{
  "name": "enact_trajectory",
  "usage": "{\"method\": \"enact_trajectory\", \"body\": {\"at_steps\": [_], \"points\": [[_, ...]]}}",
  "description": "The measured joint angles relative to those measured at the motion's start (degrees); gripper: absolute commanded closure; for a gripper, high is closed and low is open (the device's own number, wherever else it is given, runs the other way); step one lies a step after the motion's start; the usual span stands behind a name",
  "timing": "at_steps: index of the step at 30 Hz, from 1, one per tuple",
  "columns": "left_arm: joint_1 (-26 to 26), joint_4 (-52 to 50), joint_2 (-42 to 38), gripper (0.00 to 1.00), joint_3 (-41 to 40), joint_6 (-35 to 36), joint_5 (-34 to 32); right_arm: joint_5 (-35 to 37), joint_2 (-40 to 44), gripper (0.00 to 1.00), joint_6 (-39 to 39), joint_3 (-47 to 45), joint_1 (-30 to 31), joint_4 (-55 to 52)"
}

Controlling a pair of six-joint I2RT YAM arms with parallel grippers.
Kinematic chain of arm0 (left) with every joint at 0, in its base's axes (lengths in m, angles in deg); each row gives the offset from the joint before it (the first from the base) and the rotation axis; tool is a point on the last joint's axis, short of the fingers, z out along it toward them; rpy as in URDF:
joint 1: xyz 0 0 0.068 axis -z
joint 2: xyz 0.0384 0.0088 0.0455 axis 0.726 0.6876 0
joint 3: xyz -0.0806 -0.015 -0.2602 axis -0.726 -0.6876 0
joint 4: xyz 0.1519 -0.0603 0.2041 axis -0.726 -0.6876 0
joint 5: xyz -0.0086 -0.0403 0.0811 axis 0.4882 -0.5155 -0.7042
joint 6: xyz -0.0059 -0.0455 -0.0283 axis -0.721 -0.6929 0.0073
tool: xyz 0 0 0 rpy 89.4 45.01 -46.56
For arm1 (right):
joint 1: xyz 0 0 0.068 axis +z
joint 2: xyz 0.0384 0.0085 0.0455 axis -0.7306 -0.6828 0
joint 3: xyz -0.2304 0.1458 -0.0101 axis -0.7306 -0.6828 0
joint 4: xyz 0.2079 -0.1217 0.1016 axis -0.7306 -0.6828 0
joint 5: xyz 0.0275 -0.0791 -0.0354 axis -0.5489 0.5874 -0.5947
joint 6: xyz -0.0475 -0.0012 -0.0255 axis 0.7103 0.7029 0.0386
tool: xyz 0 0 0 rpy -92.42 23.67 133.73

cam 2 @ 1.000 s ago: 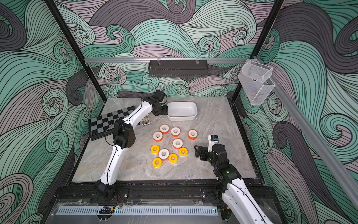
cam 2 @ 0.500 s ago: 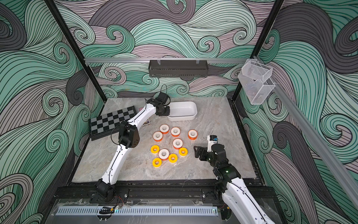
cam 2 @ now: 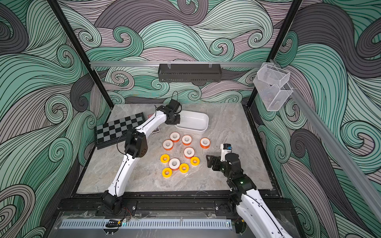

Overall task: Put the sealing tape into the storage box
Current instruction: Move the storage box to the center of the board.

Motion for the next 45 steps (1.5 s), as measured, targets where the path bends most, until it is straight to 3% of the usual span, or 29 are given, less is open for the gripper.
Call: {"method": "enact_trajectory", "body": {"at_steps": [8, 18, 24, 36, 45], "points": [[0.0, -1.9, -7.0, 1.00, -11.2, -1.1, -3.1, 0.0, 1.0, 0.11, 0.0, -0.2, 0.2, 0.0], [0.0, 1.7, -21.9, 1.00, -35.0, -2.3, -3.5, 0.0, 0.7, 0.11, 0.0, -0.2, 0.2, 0.0], [0.0, 5.8, -27.3, 1.00, -44.6, -3.0, -2.9, 0.0, -1.1, 0.10, 0.1, -0.2, 0.2, 0.0], [-0.2, 8.7, -35.7, 1.00, -56.6, -3.7, -1.8, -0.2, -7.1, 0.11, 0.2, 1.4, 0.2, -0.5], [-0.5, 10.2, -38.0, 1.00, -60.1, -3.8, -0.8, -1.1, -17.8, 0.12, 2.8, 13.3, 0.2, -5.4]]}}
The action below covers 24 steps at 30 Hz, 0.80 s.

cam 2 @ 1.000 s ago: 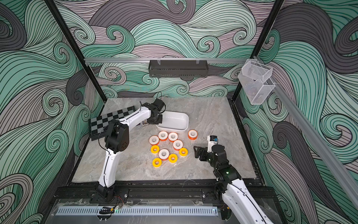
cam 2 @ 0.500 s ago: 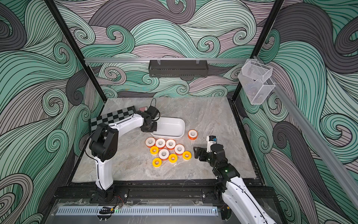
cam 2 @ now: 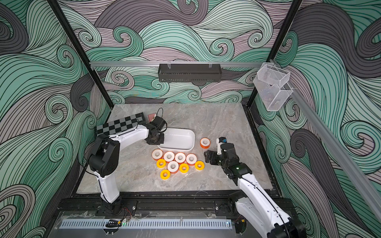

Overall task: Put the sealing tape into the storage box
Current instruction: Move the storage box to the center of the board.

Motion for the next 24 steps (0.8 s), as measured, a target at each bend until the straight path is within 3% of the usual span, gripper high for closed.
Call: {"method": "enact_trajectory", "body": {"at_steps": [2, 6, 12, 14, 19, 24], "points": [[-0.1, 0.0, -0.6, 0.99, -0.6, 0.0, 0.3, -0.1, -1.9, 0.12, 0.7, 2.3, 0.0, -1.0], [-0.2, -1.1, -1.3, 0.72, -0.7, 0.0, 0.7, -0.4, -7.2, 0.15, 1.7, 7.0, 0.0, -3.6], [-0.5, -4.5, -1.6, 0.46, -0.7, 0.1, 1.7, -1.5, -18.0, 0.20, 2.7, 15.1, -0.2, -7.0], [-0.5, -5.3, -2.0, 0.42, -0.7, 0.1, 1.7, -1.7, -20.7, 0.20, 3.1, 17.2, -0.5, -8.2], [-0.5, -6.6, -8.0, 0.42, -1.3, -1.0, 0.9, -1.6, -27.3, 0.24, 4.3, 24.1, -2.5, -12.2], [-0.5, -7.1, -24.7, 0.43, -7.1, -3.4, -0.1, -1.7, -34.5, 0.34, 6.1, 30.5, -6.1, -15.1]]}}
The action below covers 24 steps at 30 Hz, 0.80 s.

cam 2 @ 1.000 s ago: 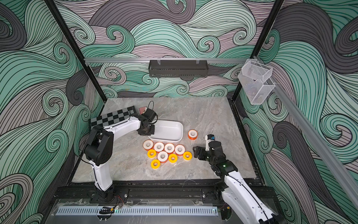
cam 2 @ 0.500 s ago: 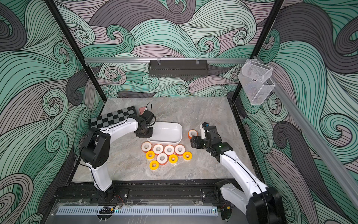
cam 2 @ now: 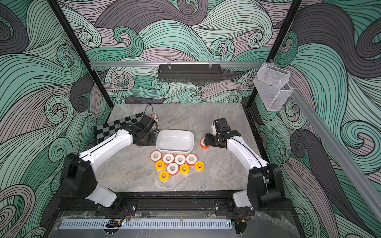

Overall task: Put the sealing tape into the storage box
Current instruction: Move the storage box to the center of the board, then pick up the sealing tape at the center of the board.

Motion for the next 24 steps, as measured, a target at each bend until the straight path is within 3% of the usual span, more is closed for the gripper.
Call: {"method": "enact_trajectory", "body": {"at_steps": [8, 14, 24], "points": [[0.2, -1.3, -26.4, 0.42, -8.5, -0.6, 3.8, 0.5, -13.0, 0.38, 2.2, 9.0, -1.1, -4.1], [0.2, -3.7, -39.3, 0.40, -13.8, 0.1, 3.9, 3.0, -19.7, 0.45, 3.3, 14.0, -0.7, -5.5], [0.2, -4.7, -39.8, 0.41, -16.3, 0.4, 4.2, 5.2, -26.2, 0.49, 4.6, 16.2, -0.2, -6.8]]}}
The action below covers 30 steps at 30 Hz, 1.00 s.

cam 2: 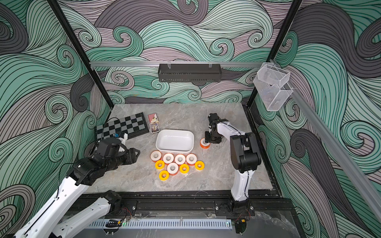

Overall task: Put the sealing tape into the storage box
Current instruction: Pick up the sealing tape at the center of the board.

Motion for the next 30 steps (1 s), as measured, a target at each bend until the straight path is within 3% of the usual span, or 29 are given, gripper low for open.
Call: {"method": "enact_trajectory", "body": {"at_steps": [11, 16, 30], "points": [[0.0, 0.0, -0.9, 0.41, -0.2, 0.3, 0.0, 1.0, -4.1, 0.58, 0.4, 2.0, 1.2, -0.2], [0.0, 0.0, -0.9, 0.41, -0.2, 0.5, 0.0, 1.2, -4.1, 0.69, 0.6, 2.1, 1.4, -0.2], [0.0, -0.1, -0.9, 0.41, -0.2, 0.6, 0.0, 2.1, -2.3, 0.70, 1.1, 2.1, 2.2, -2.7]]}}
